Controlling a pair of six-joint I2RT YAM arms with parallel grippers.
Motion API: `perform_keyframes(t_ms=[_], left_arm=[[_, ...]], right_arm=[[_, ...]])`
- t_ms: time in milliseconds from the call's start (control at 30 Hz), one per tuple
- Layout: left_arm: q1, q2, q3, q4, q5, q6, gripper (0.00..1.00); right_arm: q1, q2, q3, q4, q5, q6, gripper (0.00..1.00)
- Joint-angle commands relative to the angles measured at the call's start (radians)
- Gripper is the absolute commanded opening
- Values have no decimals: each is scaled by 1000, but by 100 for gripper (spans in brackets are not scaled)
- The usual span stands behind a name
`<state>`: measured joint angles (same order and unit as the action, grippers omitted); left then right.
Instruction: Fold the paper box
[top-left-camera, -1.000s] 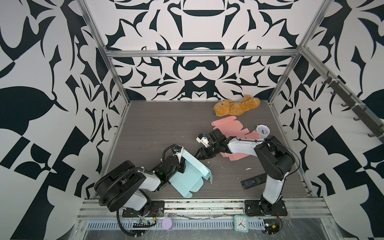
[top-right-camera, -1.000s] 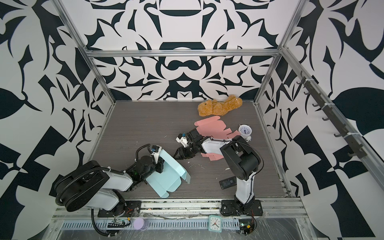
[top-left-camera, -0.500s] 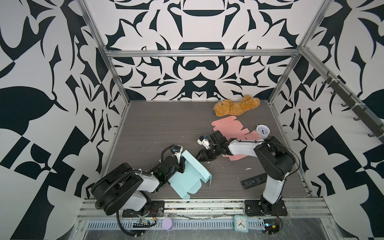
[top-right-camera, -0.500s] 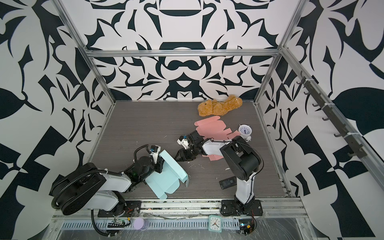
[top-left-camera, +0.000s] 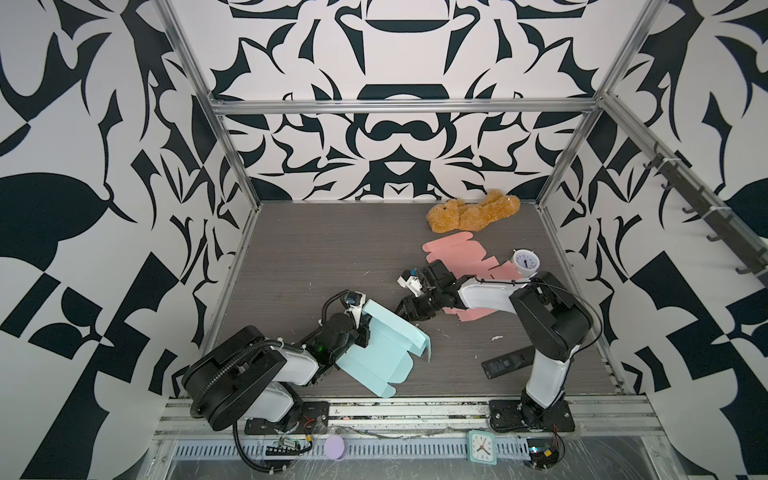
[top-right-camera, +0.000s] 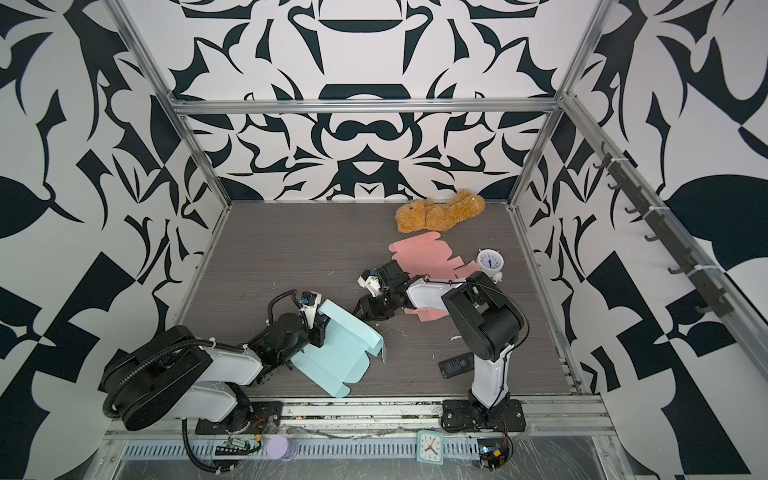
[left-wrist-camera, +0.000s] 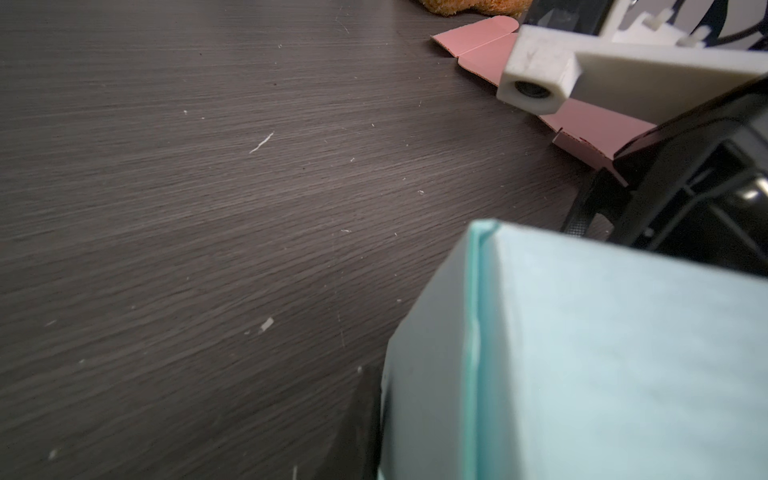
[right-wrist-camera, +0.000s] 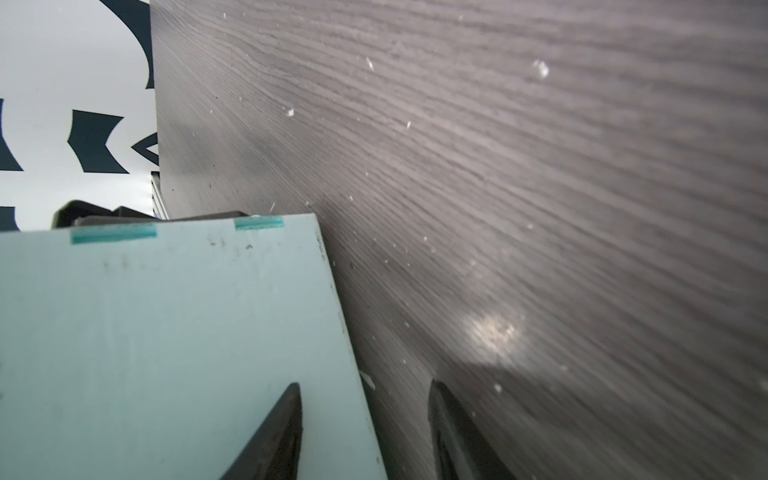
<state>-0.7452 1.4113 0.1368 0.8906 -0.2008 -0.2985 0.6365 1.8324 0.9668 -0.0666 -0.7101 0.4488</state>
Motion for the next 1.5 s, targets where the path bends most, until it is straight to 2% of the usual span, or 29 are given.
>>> perform_keyframes(t_ms=[0, 167, 433, 567, 700, 933, 1133, 1467], left_arm=[[4, 1, -5, 18, 4, -9, 17], [4, -36, -6, -12, -24, -23, 16], [4, -177, 81, -339, -148, -137, 13], [4, -256, 135, -547, -216, -206, 10], [4, -307, 196, -719, -270, -255, 9], [4, -318, 282, -880, -299, -284, 7], [4, -299, 322, -930, -299, -298, 3], [4, -319, 338, -962, -297, -298, 3]], right_arm=[[2, -86, 36, -44, 14, -28, 51], [-35, -225, 67, -165, 107, -82, 51], [-56, -478, 167, -407, 337, -202, 51], [-45, -583, 183, -466, 430, -239, 38], [-2, -650, 192, -500, 534, -268, 13], [124, -626, 235, -549, 671, -291, 0], [216, -564, 271, -554, 776, -303, 0], [264, -376, 354, -547, 857, -318, 0]])
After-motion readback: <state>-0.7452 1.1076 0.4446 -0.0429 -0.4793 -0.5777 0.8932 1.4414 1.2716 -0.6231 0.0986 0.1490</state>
